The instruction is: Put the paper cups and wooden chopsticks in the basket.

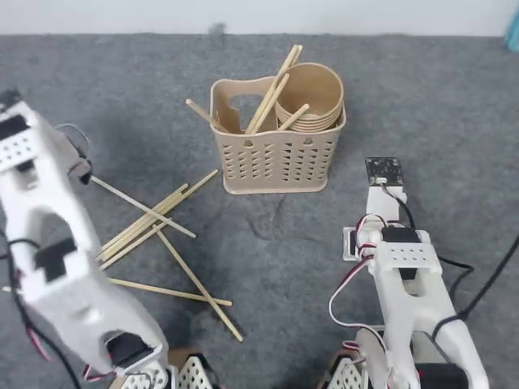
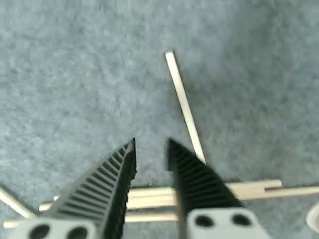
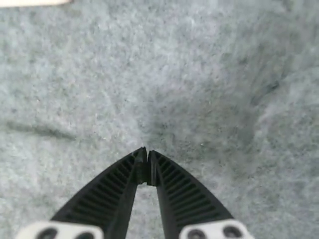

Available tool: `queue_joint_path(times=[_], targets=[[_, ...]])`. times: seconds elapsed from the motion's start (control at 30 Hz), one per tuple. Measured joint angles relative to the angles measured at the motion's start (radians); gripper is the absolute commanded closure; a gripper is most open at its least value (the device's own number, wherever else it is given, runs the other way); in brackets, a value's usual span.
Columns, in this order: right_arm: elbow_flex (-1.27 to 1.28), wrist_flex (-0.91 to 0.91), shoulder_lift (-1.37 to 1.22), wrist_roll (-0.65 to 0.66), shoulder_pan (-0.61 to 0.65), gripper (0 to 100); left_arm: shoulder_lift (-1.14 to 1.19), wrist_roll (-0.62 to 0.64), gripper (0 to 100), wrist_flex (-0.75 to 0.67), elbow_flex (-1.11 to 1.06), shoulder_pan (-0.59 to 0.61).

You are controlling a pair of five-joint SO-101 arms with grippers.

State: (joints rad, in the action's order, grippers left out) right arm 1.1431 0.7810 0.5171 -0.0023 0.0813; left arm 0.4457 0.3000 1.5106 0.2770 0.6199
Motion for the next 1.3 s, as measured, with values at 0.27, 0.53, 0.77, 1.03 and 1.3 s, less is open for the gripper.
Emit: queue_joint_path(times=[0.27, 0.53, 0.77, 1.03, 1.3], targets=[[0.000, 0.000, 0.000, 0.011, 0.000, 99.1, 0.330, 0.018, 85, 0.115, 0.436, 0.002], [0.000, 0.000, 0.000, 0.011, 0.000, 99.1, 0.615, 0.043, 85, 0.181, 0.752, 0.002], [0.000, 0.000, 0.000, 0.011, 0.000, 99.1, 0.787, 0.083, 91, 0.210, 0.937, -0.006], [0.000, 0.000, 0.000, 0.011, 0.000, 99.1, 0.842, 0.095, 99, 0.213, 1.054, -0.029], [0.000, 0.000, 0.000, 0.011, 0.000, 99.1, 0.779, 0.097, 99, 0.213, 1.068, -0.015]])
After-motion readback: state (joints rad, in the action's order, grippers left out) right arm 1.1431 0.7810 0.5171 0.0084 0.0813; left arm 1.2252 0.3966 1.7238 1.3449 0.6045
